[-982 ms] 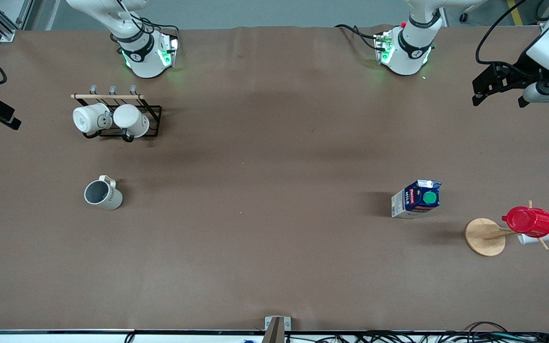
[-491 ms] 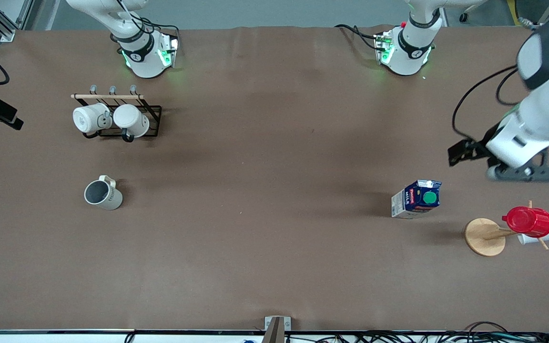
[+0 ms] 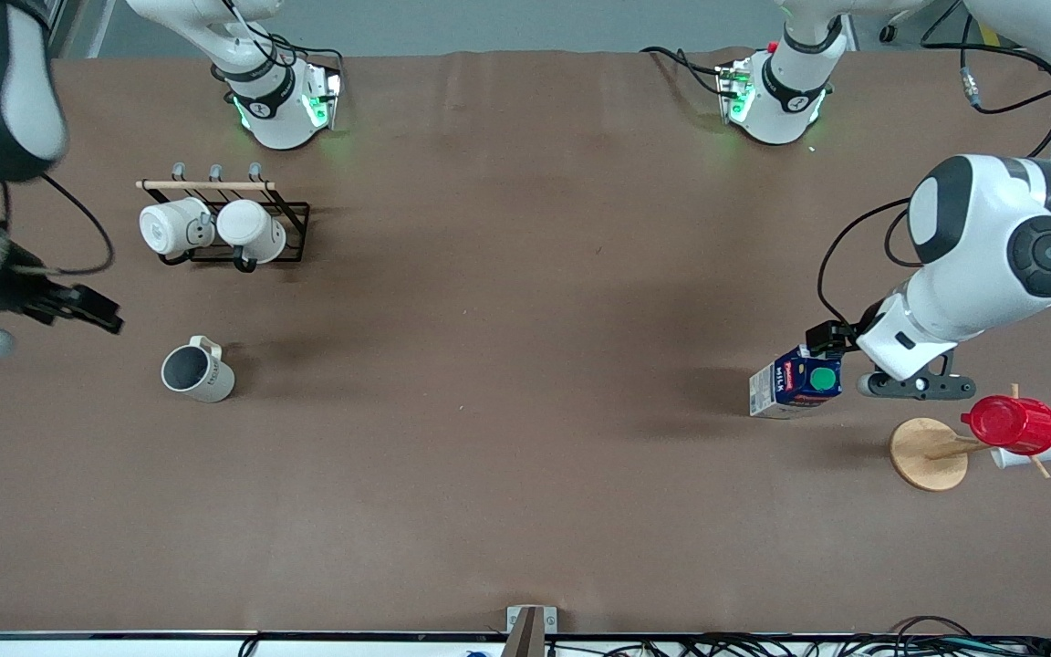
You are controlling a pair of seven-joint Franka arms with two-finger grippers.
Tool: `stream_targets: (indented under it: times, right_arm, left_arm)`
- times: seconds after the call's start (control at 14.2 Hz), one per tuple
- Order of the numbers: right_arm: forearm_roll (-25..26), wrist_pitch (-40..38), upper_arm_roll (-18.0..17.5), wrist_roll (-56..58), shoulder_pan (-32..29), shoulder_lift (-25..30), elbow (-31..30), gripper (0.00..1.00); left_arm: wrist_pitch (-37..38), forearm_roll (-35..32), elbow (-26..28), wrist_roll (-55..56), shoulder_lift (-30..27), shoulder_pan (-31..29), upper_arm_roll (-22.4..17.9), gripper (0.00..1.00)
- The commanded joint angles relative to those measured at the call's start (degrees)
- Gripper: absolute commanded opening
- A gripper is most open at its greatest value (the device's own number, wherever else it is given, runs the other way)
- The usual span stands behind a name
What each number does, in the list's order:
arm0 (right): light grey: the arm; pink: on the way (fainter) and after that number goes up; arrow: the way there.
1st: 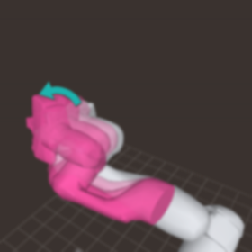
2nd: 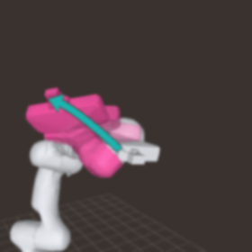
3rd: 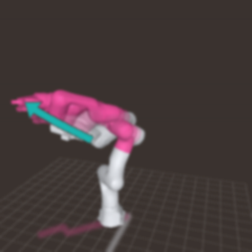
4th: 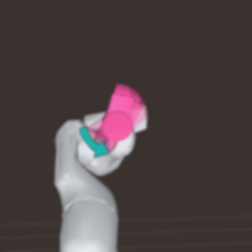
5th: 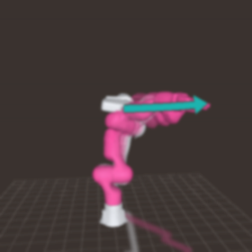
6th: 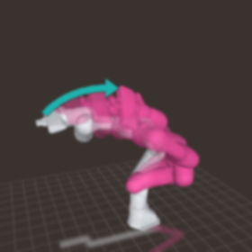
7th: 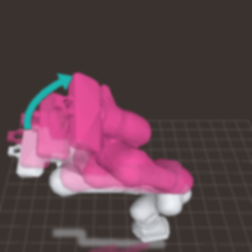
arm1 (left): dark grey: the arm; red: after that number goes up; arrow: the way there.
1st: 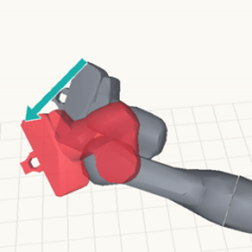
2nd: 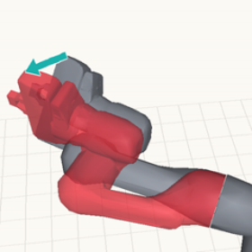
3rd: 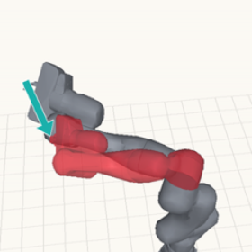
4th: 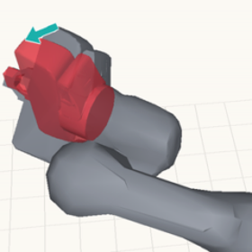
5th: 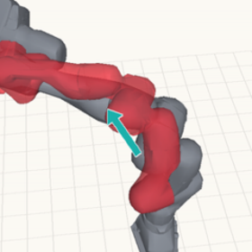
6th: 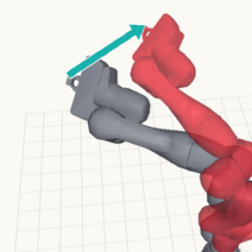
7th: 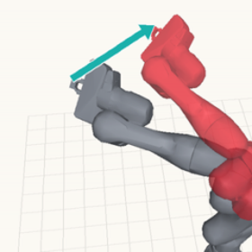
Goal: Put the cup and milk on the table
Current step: 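Reach the right gripper to the white mug while the left gripper reaches the milk, then grasp the white mug rim with the right gripper while the left grasps the milk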
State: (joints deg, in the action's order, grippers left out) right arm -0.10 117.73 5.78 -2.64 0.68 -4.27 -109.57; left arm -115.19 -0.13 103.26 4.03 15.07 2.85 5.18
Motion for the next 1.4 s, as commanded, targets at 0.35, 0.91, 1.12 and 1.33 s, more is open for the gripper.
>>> stream_targets:
  times: [0.35,0.91,1.12,1.33]
  right_arm:
    - [0.36,13.38,2.30,12.73,-1.47,-9.96,-6.97,1.00]
    - [-0.16,22.98,2.13,14.94,-1.47,-16.38,-10.58,0.78]
    - [-0.25,23.69,2.04,14.94,-1.47,-17.00,-10.67,0.42]
    - [-3.13,23.16,2.04,14.68,-1.12,-17.53,-10.23,0.02]
  left_arm:
    - [-4.86,0.75,-0.51,-0.51,4.09,0.14,0.18,1.00]
    - [-4.26,0.93,-0.25,-0.25,5.33,0.05,0.27,0.42]
    - [-0.66,0.93,-3.05,1.58,4.71,-0.04,3.16,0.30]
    - [5.75,0.84,-8.41,9.82,4.80,0.49,8.25,0.31]
